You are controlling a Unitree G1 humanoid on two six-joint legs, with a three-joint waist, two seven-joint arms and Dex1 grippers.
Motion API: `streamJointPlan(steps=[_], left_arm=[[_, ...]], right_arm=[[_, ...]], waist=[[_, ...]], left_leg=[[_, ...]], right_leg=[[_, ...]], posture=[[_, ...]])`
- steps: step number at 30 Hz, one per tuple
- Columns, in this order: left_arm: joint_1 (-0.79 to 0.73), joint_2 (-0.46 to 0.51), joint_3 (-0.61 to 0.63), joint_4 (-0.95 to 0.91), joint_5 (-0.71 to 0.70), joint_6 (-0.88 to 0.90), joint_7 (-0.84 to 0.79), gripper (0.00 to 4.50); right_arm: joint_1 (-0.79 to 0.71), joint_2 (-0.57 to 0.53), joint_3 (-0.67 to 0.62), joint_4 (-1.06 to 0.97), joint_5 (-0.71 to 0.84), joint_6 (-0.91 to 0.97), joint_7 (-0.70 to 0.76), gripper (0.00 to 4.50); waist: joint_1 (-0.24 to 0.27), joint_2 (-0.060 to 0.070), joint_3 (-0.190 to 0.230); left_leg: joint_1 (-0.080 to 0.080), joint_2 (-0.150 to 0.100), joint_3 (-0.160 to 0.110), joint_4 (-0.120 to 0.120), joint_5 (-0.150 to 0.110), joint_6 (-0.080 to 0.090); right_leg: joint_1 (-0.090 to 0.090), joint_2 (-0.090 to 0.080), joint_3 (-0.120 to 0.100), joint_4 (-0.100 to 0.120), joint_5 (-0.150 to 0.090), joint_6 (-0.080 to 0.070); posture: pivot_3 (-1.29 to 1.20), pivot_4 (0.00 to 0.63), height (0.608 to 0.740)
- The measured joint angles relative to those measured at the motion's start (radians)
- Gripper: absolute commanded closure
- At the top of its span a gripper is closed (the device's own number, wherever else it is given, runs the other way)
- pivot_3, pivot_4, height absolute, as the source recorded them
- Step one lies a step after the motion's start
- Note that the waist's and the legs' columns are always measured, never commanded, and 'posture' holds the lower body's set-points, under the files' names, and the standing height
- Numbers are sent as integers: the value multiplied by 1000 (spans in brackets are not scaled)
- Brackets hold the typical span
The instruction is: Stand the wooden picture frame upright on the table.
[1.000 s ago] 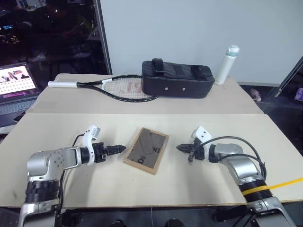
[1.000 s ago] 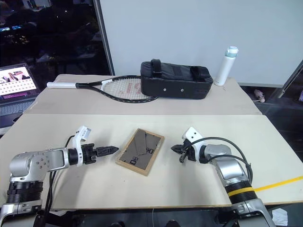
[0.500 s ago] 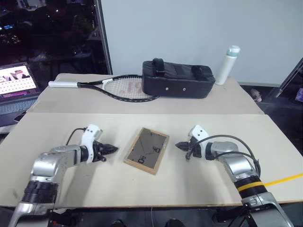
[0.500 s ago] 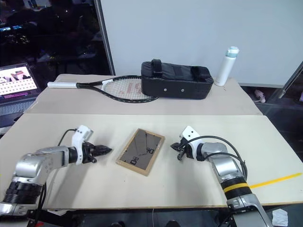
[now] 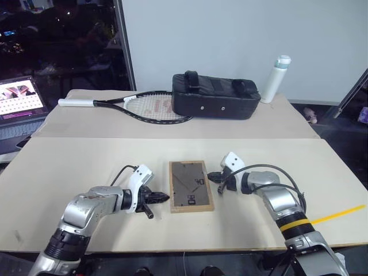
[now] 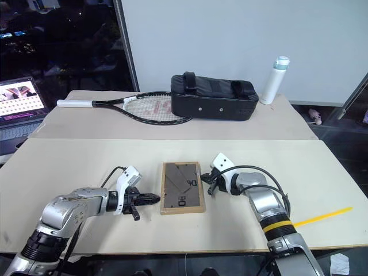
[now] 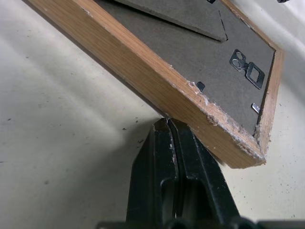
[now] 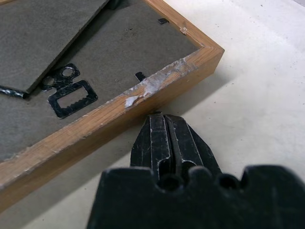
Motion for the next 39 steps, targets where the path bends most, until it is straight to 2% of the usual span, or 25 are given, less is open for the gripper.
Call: streamJointPlan(steps=[4, 6, 8, 13, 16, 18, 22, 26, 34, 39], left_arm=[[-20, 5, 73, 59, -13, 50, 36, 4453], [-27, 3, 136, 88, -40, 101, 52, 3917], [-44, -32, 243, 94, -148, 229, 62, 3315], [-110, -126, 441, 85, -344, 544, 112, 1555], [-116, -170, 480, 76, -389, 632, 160, 432], [-86, -167, 442, 30, -388, 635, 180, 13], [-18, -229, 355, -7, -411, 643, 240, 13], [-18, -273, 302, -48, -420, 634, 300, 13], [-44, -402, 328, 9, -461, 638, 405, 13], [-56, -411, 370, 56, -504, 643, 450, 13]], right_arm=[[1, -16, 0, -3, 0, 0, 11, 4500], [4, -41, -1, -9, 0, 0, 22, 4500], [28, -85, -6, -41, 2, 1, 43, 4500], [101, -171, -9, -138, 21, 10, 115, 4500], [132, -205, -9, -186, 24, 14, 155, 4500], [147, -219, -10, -204, 30, 19, 169, 4500], [155, -223, -3, -230, 51, 44, 192, 4500], [161, -185, 10, -268, 60, 72, 191, 4500], [175, -150, 28, -309, 61, 109, 174, 4500], [186, -149, 28, -324, 62, 115, 169, 4500]], waist=[[1, 0, 0], [1, 0, 0], [5, 0, 0], [9, 0, 0], [1, 0, 0], [-3, 0, 0], [2, 0, 0], [3, 0, 0], [15, 0, 0], [13, 0, 0]], left_leg=[[0, 0, 0, 0, 0, 0], [-1, 0, 0, 0, 0, 0], [-3, 0, -1, 1, 0, 0], [-4, 0, -4, 1, 0, 0], [-3, 0, -5, 1, 0, 0], [-2, 0, -5, 1, 0, 0], [-2, 0, -6, 2, 0, 0], [-2, -1, -6, 3, 0, 0], [-3, -4, -7, 3, 0, 0], [-3, -4, -7, 3, 0, 0]], right_leg=[[0, 0, 0, 0, 0, 0], [0, 0, -1, 0, 0, 0], [-1, -1, -3, 0, -1, 1], [0, -1, -6, 0, -2, 0], [0, -1, -7, 0, -2, 0], [2, -1, -7, 0, -1, -1], [2, -1, -7, 0, -1, -1], [3, -2, -7, 0, -1, -1], [3, -4, -8, 0, -2, 0], [3, -4, -8, 0, -1, 0]], posture=[[0, 150, 705], [0, 150, 705], [0, 150, 705], [0, 150, 705], [0, 150, 705], [0, 150, 705], [0, 150, 705], [0, 150, 705], [0, 150, 705], [0, 150, 705]])
